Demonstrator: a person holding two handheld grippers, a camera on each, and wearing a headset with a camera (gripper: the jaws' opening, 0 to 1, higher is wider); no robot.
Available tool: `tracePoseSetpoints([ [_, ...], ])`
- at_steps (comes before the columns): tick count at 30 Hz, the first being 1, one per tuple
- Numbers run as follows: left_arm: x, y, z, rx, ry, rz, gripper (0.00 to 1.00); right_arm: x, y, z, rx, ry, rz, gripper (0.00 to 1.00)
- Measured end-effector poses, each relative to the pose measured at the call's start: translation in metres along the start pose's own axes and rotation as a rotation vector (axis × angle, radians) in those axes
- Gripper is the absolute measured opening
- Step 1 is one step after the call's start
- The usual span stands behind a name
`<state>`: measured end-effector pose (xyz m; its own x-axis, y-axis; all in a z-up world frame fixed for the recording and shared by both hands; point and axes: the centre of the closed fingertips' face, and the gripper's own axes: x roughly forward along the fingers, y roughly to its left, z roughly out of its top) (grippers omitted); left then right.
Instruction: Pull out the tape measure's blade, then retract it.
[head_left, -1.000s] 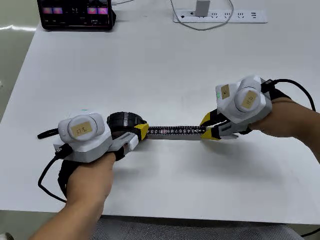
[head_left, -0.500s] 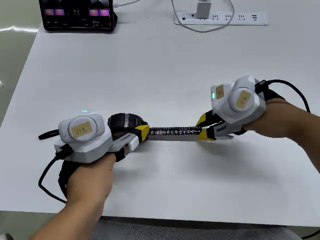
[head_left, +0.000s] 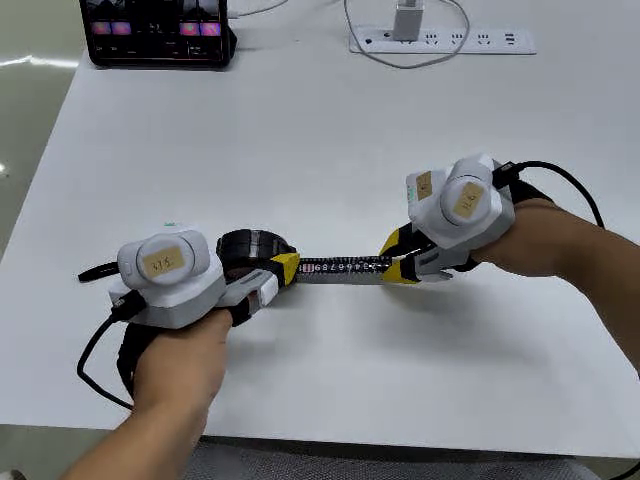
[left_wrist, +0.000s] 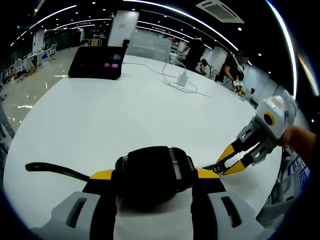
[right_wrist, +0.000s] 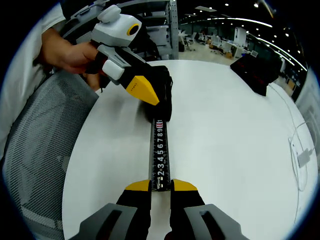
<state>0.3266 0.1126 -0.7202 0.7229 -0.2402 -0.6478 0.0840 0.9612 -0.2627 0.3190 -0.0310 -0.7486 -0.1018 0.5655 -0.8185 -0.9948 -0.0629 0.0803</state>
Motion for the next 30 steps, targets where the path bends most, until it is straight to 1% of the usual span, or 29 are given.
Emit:
tracePoseSetpoints([
  [18, 0.0, 0.001, 0.0, -0.011, 0.005, -0.011, 0.55, 0.012, -0.002, 0.016, 0.01, -0.026, 0.009, 0.1],
  [30, 0.001, 0.001, 0.0, -0.016, 0.009, -0.017, 0.55, 0.021, -0.004, 0.03, 0.03, -0.064, 0.022, 0.1],
])
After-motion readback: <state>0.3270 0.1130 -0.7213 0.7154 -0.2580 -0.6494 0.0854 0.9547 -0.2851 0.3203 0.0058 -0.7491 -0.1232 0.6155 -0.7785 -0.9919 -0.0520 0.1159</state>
